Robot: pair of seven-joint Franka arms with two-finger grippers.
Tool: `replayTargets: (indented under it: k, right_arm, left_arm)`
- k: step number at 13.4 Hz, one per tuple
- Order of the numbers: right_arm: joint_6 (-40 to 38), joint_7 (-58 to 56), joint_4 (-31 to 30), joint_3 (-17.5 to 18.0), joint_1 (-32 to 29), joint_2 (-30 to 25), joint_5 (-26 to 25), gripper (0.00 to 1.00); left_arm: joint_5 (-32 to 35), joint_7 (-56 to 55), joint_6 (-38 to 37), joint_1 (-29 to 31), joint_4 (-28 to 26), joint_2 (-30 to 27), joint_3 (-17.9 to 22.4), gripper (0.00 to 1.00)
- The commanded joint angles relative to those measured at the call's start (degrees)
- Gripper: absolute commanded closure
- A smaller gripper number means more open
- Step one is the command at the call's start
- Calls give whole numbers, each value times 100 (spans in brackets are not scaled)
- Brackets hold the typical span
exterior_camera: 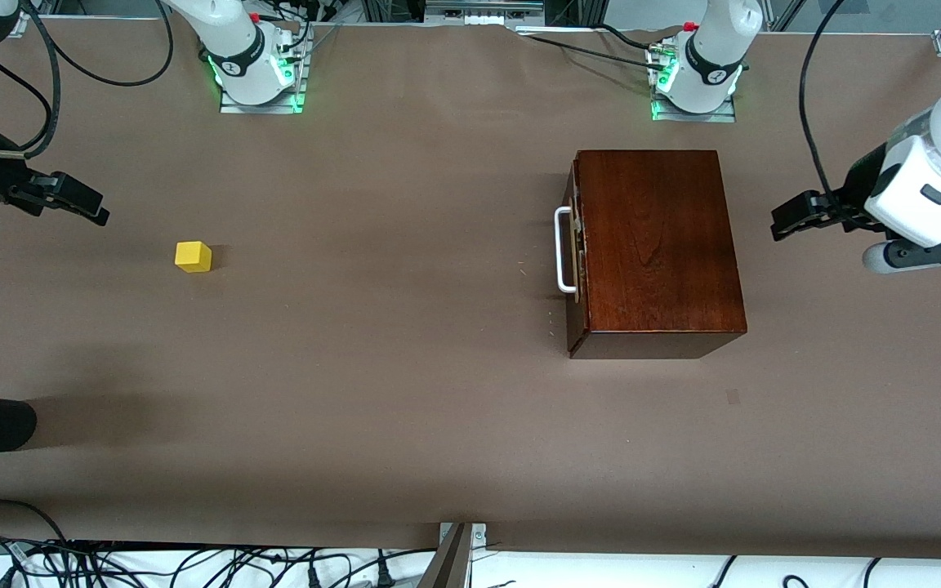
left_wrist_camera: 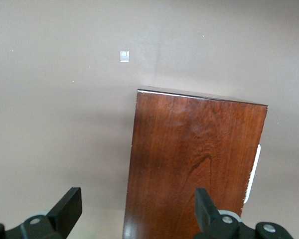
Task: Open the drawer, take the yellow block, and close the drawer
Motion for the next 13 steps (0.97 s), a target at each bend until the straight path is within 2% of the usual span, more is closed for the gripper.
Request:
replayTargets:
  k: [1, 4, 7, 13]
  right_arm:
    - [-64, -37, 68, 64, -44, -35, -73, 0]
    - [-64, -37, 68, 64, -44, -35, -73, 0]
    - [-82, -448, 42, 64, -27, -35, -73, 0]
    - [-82, -520, 59, 47, -27, 0, -73, 0]
  left_arm:
    - [159, 482, 354, 124, -676, -428, -30, 0]
    - [353, 843, 654, 133, -1064, -683, -30, 0]
    - [354, 835, 566, 133, -1029, -683, -30, 0]
    - [354, 782, 619, 125, -986, -683, -100, 0]
